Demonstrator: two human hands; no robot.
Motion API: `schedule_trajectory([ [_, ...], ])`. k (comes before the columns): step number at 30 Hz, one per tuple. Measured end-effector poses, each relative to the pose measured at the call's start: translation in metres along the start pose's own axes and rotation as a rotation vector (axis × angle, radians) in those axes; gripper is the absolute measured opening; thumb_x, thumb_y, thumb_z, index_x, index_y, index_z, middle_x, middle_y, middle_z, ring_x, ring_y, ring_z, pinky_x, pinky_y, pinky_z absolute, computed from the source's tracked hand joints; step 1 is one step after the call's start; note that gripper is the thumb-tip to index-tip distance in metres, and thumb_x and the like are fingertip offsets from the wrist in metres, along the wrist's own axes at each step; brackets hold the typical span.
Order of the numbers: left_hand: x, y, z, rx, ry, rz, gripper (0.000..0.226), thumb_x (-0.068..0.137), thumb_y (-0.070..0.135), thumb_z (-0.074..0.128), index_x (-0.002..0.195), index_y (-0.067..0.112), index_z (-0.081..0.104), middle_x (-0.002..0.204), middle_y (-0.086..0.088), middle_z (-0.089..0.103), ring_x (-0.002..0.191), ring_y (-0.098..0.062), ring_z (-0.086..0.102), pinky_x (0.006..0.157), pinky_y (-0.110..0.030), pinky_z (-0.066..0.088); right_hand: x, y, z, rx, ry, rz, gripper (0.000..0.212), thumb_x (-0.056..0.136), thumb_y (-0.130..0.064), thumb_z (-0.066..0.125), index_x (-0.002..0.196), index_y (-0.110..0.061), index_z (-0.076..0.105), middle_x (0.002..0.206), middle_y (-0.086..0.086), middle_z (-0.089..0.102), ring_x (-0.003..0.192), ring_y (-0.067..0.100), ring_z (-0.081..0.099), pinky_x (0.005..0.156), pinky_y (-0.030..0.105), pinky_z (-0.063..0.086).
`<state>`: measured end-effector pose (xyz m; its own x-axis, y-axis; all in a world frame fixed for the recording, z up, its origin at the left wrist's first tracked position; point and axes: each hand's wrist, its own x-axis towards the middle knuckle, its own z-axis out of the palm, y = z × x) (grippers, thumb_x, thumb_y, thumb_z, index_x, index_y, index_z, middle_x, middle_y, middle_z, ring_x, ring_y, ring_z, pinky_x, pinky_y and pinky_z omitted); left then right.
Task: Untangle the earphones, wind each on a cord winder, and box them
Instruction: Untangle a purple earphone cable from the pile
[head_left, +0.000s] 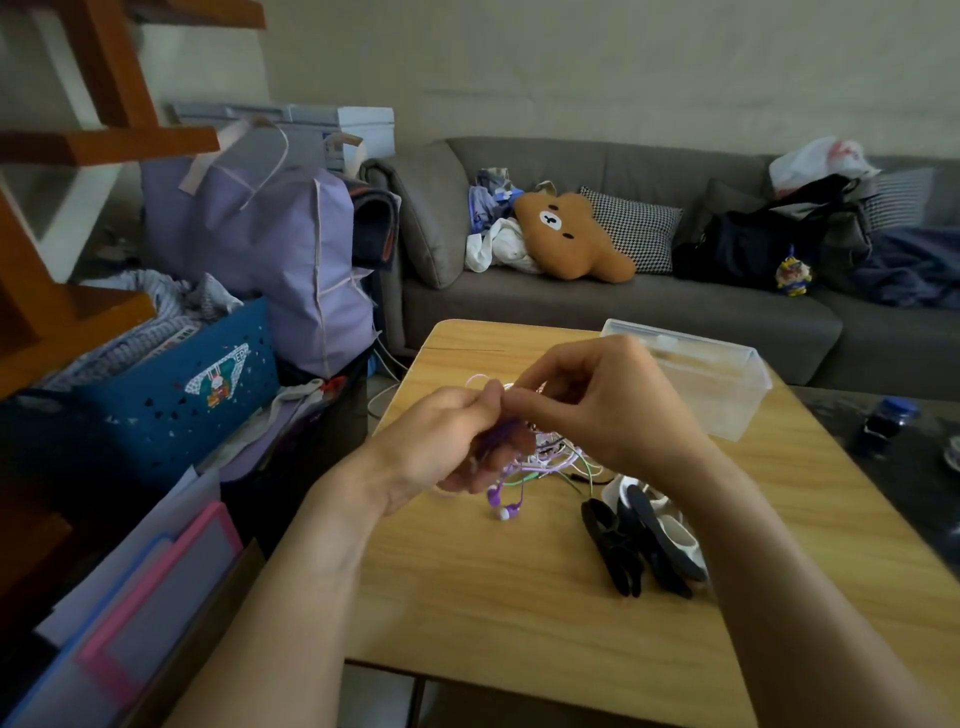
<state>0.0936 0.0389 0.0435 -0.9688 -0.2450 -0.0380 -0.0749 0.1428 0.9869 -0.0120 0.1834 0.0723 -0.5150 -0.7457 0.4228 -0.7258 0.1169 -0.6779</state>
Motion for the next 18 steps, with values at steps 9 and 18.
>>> schedule_trajectory([
  [9,0.005,-0.002,-0.012,-0.765,-0.089,0.032,0.034,0.083,0.044,0.053,0.062,0.017,0.053,0.054,0.003,0.039,0.038,-0.008,0.032,0.041,-0.021,0.014,0.002,0.020,-0.024,0.013,0.037,0.063,0.024,0.076,-0.045,0.078,0.073,-0.021,0.077,0.059,-0.003,0.069,0.051,0.008,0.058,0.054,0.031,0.048],
  [18,0.027,-0.009,-0.014,-1.046,0.372,0.339,0.030,0.080,0.027,0.061,0.107,0.015,0.057,0.107,0.000,0.066,0.107,-0.017,0.066,0.068,-0.026,0.037,0.006,0.024,0.003,-0.187,-0.082,0.129,0.018,0.094,-0.035,0.066,0.081,-0.025,0.072,0.063,-0.002,0.069,0.054,0.008,0.062,0.057,0.026,0.049],
])
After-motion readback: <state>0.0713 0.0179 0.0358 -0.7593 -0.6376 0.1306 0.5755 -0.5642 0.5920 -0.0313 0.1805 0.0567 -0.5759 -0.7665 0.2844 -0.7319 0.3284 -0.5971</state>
